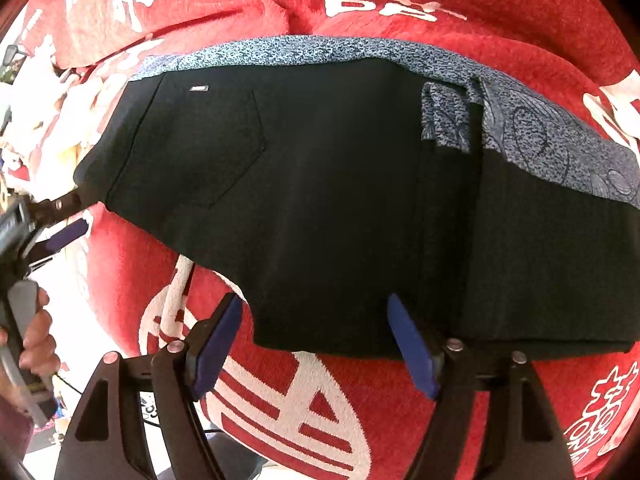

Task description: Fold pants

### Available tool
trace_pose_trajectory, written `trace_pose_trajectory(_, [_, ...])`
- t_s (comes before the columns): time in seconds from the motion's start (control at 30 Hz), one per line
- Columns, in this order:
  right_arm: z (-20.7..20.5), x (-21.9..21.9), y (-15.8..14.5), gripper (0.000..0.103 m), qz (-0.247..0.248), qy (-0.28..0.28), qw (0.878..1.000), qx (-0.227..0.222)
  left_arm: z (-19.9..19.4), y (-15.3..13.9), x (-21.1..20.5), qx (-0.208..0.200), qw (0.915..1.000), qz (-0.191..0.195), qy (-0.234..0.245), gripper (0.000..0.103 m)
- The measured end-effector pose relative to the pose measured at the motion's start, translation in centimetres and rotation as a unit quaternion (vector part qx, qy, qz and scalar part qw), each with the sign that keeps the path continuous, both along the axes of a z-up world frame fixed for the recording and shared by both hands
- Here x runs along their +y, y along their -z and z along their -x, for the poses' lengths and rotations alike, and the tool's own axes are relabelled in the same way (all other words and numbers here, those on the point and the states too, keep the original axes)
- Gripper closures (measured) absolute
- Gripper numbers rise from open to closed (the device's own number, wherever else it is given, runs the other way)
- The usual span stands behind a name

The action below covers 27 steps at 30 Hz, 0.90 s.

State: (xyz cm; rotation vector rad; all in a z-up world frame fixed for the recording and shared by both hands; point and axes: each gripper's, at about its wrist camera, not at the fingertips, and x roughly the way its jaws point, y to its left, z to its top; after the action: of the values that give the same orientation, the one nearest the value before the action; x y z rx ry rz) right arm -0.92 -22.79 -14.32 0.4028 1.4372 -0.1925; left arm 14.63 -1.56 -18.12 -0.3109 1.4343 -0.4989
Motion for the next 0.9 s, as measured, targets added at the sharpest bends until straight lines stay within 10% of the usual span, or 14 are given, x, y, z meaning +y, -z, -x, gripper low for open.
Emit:
trace_pose_trajectory(0.23, [0.2, 0.1, 0.0, 0.025, 0.002, -0.006, 1.0, -0.006, -1.1, 1.9, 0.1, 0.017, 0.9938, 0.105, -0.032, 0.0])
trace_pose_trajectory(0.63, [0.2, 0.3, 0.1, 0.022, 0.001, -0.011, 1.0, -0.015, -2.5, 0.3, -3.0, -0.03, 0.992, 0.12, -0.023, 0.0])
trace_pose_trajectory(0.77, [0.4, 0.0, -0.1, 0.022, -0.007, -0.009, 1.0, -0.021, -3.4, 2.9, -2.3, 0.014, 0.9924, 0.108, -0.057, 0.003])
trace_pose_trajectory(0.9, [0.5, -1.3, -1.8, 0.021, -0.033, 0.014, 0.999, -0.041, -3.1, 1.3, -4.8, -0.055, 0.9979, -0.034, 0.002, 0.056])
